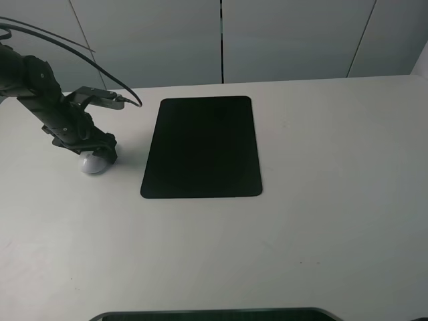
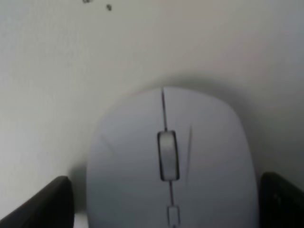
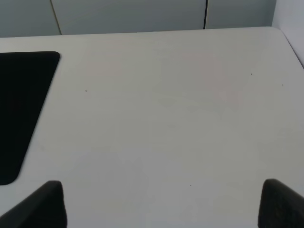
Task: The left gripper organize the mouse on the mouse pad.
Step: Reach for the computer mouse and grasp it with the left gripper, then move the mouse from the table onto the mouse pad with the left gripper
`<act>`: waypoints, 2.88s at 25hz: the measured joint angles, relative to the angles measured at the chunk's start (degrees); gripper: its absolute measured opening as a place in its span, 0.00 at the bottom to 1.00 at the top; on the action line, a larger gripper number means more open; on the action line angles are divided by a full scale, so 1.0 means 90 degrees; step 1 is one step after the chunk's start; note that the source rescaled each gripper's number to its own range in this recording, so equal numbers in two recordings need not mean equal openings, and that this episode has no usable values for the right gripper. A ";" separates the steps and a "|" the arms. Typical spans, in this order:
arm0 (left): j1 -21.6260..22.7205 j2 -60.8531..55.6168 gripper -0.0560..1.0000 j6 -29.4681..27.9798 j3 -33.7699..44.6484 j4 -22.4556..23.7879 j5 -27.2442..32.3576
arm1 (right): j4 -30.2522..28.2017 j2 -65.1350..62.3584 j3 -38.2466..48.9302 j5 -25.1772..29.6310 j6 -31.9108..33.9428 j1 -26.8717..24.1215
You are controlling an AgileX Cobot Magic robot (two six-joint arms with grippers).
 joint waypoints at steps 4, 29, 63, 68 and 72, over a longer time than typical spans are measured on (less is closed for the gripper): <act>0.0000 0.0000 1.00 0.0000 -0.0055 0.0000 0.0036 | 0.0000 0.0000 0.0000 0.0000 0.0013 0.0000; 0.0000 0.0000 0.05 0.0000 -0.0083 0.0038 0.0326 | 0.0000 0.0000 0.0000 0.0000 0.0013 0.0000; -0.1814 0.1120 0.05 -0.0361 -0.3911 -0.0454 0.2194 | 0.0000 0.0000 0.0000 0.0000 0.0013 0.0000; -0.2070 0.1418 0.05 -0.0361 -0.4315 -0.0499 0.2426 | 0.0000 0.0000 0.0000 0.0000 0.0013 0.0000; -0.2157 0.1529 0.05 -0.0406 -0.4389 -0.0499 0.2490 | 0.0000 0.0000 0.0000 0.0000 0.0013 0.0000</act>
